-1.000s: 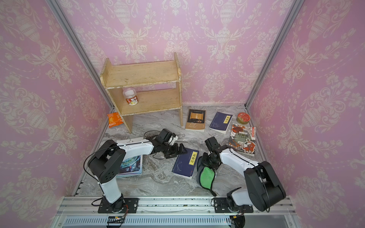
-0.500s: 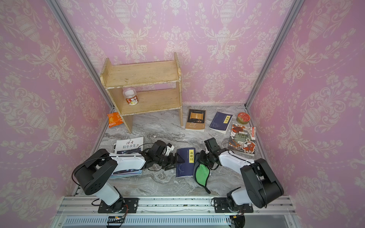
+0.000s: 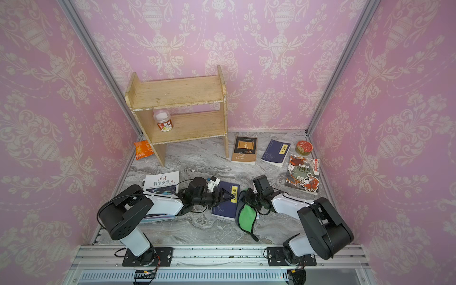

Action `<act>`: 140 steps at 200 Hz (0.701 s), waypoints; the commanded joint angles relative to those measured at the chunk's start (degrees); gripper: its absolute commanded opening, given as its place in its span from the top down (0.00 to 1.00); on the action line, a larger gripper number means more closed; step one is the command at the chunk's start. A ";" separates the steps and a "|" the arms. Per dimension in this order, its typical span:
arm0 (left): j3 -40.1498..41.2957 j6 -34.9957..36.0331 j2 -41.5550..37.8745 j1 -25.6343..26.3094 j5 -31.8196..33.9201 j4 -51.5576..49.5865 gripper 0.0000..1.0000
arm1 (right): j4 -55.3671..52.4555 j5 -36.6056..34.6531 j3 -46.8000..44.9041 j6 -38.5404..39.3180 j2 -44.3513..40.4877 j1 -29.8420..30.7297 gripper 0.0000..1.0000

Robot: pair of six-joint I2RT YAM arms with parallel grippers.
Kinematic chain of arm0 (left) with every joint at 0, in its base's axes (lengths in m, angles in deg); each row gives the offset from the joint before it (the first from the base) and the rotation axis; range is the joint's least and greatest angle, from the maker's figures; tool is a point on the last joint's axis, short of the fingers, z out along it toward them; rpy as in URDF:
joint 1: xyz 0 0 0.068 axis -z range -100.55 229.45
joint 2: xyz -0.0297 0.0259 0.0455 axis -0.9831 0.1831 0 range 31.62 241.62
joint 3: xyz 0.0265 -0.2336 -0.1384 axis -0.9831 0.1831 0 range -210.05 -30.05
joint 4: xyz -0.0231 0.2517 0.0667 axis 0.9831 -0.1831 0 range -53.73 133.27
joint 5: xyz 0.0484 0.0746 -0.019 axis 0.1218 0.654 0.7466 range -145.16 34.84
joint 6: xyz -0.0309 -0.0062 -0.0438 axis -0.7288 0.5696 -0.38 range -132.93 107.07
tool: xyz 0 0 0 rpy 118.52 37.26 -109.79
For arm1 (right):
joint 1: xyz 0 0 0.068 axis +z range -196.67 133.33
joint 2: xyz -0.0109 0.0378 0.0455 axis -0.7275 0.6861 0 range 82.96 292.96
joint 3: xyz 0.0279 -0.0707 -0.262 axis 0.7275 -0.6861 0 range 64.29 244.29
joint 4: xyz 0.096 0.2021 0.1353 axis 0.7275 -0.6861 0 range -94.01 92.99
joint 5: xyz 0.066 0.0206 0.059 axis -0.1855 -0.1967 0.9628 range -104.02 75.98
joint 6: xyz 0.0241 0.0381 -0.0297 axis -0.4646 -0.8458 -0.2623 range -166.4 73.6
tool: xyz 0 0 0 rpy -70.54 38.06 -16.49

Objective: Wipe the cover of the book
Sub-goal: Pick up the book from the center of the board.

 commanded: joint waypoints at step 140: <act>1.14 14.29 -14.42 -7.98 -5.05 -31.60 0.28 | -11.91 -3.97 -1.54 2.33 2.77 1.66 1.00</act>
